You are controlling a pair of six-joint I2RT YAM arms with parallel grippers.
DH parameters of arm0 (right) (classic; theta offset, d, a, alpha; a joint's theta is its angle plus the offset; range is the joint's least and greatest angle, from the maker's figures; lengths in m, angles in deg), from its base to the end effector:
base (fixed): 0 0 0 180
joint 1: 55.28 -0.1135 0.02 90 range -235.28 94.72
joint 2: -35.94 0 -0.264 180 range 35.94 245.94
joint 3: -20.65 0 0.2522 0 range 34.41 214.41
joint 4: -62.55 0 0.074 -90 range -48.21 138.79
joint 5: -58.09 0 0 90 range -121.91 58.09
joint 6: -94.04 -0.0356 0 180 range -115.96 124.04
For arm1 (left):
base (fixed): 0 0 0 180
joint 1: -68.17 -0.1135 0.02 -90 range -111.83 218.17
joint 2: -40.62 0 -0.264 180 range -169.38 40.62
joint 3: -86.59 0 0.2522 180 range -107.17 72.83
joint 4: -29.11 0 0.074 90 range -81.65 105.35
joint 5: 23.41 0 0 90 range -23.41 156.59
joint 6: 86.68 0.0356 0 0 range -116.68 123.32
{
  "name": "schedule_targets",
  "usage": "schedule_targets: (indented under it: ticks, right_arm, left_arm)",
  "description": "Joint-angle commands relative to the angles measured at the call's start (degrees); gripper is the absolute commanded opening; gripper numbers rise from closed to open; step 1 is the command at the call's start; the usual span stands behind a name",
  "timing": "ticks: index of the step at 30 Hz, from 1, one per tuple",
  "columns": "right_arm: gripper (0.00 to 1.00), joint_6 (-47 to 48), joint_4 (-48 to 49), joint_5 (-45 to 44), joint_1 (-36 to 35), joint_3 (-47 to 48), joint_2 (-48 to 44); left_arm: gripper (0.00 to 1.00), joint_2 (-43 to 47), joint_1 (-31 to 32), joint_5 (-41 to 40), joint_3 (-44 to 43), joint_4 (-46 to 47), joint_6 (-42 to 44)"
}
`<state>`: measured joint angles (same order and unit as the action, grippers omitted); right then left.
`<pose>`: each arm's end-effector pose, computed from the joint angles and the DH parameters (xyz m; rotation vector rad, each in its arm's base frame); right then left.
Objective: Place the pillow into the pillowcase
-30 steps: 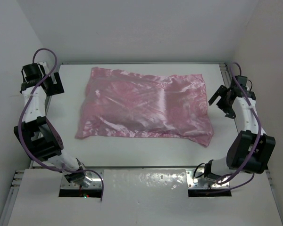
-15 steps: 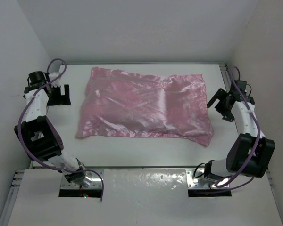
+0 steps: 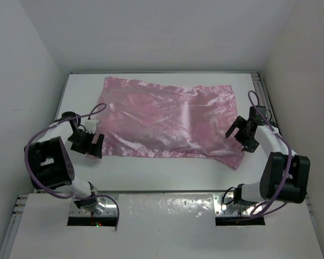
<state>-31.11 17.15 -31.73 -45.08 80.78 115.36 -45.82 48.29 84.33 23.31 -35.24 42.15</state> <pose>0.2524 -0.0453 0.1906 1.0430 2.4988 0.1355 0.2295 0.0715 0.1700 0.4921 2.8882 -0.3673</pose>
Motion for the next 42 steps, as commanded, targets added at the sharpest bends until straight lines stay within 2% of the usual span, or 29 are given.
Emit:
schedule_targets:
  ticks: [1, 3, 4, 5, 6, 8, 9, 10, 12, 13, 14, 15, 18, 20, 24, 25, 26, 27, 28, 29, 30, 31, 32, 33, 34, 35, 38, 42]
  right_arm:
    - [0.99, -3.07, 1.14, -1.16, 2.37, -4.0, -2.16]
    - [0.99, -3.43, 2.01, -0.45, 4.56, -6.11, -2.6]
    - [0.99, -3.43, 2.37, -0.54, 5.44, -6.72, -2.95]
    - [0.99, -3.43, 3.5, -0.8, 5.71, -7.86, -3.13]
    - [0.99, -3.43, 3.95, -0.98, 5.8, -8.31, -3.13]
    - [0.98, -3.25, 4.22, -2.11, 5.89, -8.58, -2.34]
    - [0.97, -3.16, 4.48, -2.29, 5.89, -8.4, -1.99]
    - [0.96, -3.08, 4.91, -2.64, 5.89, -8.49, -1.64]
    - [0.82, -2.72, 6.4, -3.26, 6.06, -8.4, -0.15]
    - [0.7, -2.81, 6.76, -3.52, 6.85, -8.23, 0.56]
    - [0.44, -3.07, 6.85, -3.53, 7.38, -7.44, 2.22]
    - [0.33, -3.25, 6.94, -3.18, 8.43, -7.0, 3.1]
    - [0.12, -3.34, 7.03, -2.21, 9.57, -5.42, 4.86]
    - [0.0, -3.34, 7.38, -2.47, 9.67, -5.06, 4.78]
    - [0.0, -2.99, 7.47, -2.47, 9.67, -4.89, 4.52]
    - [0.0, -2.55, 7.47, -2.38, 9.67, -4.54, 4.43]
    - [0.03, -2.2, 7.03, -2.3, 9.58, -4.27, 4.08]
    - [0.1, -1.85, 6.77, -2.3, 9.67, -4.01, 3.99]
    - [0.24, -0.89, 6.5, -2.03, 9.67, -3.4, 3.56]
    - [0.3, -0.44, 5.89, -2.03, 9.67, -3.13, 3.2]
    - [0.38, 0.0, 5.89, -2.03, 9.58, -2.87, 2.68]
    - [0.6, 1.04, 5.71, -2.21, 9.58, -2.43, 1.02]
    - [0.7, 1.58, 5.88, -2.29, 9.58, -2.42, 0.05]
    - [0.78, 2.19, 5.89, -2.38, 9.49, -2.42, -1.01]
    - [0.92, 3.24, 6.15, -2.64, 9.32, -2.42, -3.37]
    - [0.98, 3.6, 6.41, -2.82, 9.14, -2.51, -4.52]
    - [0.99, 5.36, 7.46, -2.3, 8.88, -3.04, -8.74]
    - [0.99, 6.07, 9.13, -1.33, 8.7, -3.91, -12.96]
  left_arm:
    - [1.0, 0.22, 3.17, 0.37, -0.32, 11.2, -3.66]
    - [0.95, -0.31, 4.4, -0.42, -0.4, 12.35, -5.6]
    - [0.81, -0.92, 5.11, -1.12, -0.32, 13.05, -5.87]
    - [0.71, -1.28, 5.37, -1.13, -0.23, 13.06, -5.78]
    - [0.52, -1.89, 5.55, -0.95, -0.23, 12.88, -5.52]
    - [0.29, -2.42, 5.82, -0.6, -0.32, 11.66, -4.29]
    - [0.01, -2.69, 5.82, -0.6, -0.32, 11.13, -4.11]
    - [0.0, -2.43, 5.73, -1.56, -0.23, 10.69, -3.85]
    - [0.0, -1.46, 4.94, -2.88, 0.38, 10.25, -3.06]
    - [0.0, -1.11, 4.5, -4.1, 0.56, 10.16, -2.27]
    - [0.0, -1.02, 3.98, -4.98, 0.56, 10.07, -1.83]
    - [0.0, -0.67, 3.27, -6.99, 0.56, 9.72, -0.87]
    - [0.0, -0.49, 3.09, -10.78, -0.05, 7.45, 1.67]
    - [0.0, -0.67, 3.09, -11.49, -0.49, 6.03, 2.74]
    - [0.0, -1.02, 3.27, -10.8, -2.16, 3.05, 3.71]
    - [0.05, -1.19, 3.35, -10.27, -2.68, 2.52, 3.36]
    - [0.24, -1.37, 3.27, -9.74, -3.91, 1.29, 3.18]
    - [0.36, -1.46, 3.27, -8.17, -4.7, 0.41, 2.83]
    - [0.46, -1.46, 3.18, -7.29, -5.84, -0.64, 2.66]
    - [0.63, -1.46, 3.01, -6.32, -6.9, -1.7, 2.57]
    - [0.73, -1.28, 2.57, -4.4, -9.61, -4.06, 2.57]
    - [0.84, -1.19, 2.13, -3.42, -11.29, -5.3, 2.48]
    - [0.89, -0.93, 1.69, -2.37, -13.04, -6.44, 2.57]
    - [0.9, -0.93, 0.64, -0.44, -16.8, -8.8, 2.48]
    - [0.91, -0.76, 0.2, 0.45, -18.93, -9.87, 2.48]
    - [0.91, -0.58, -0.24, 1.15, -20.95, -11.01, 2.48]
    - [0.92, -0.4, -1.21, 1.34, -30.34, -12.43, 0.47]
    - [0.96, -0.05, -3.06, -7.96, -34.59, -1.03, -12.97]
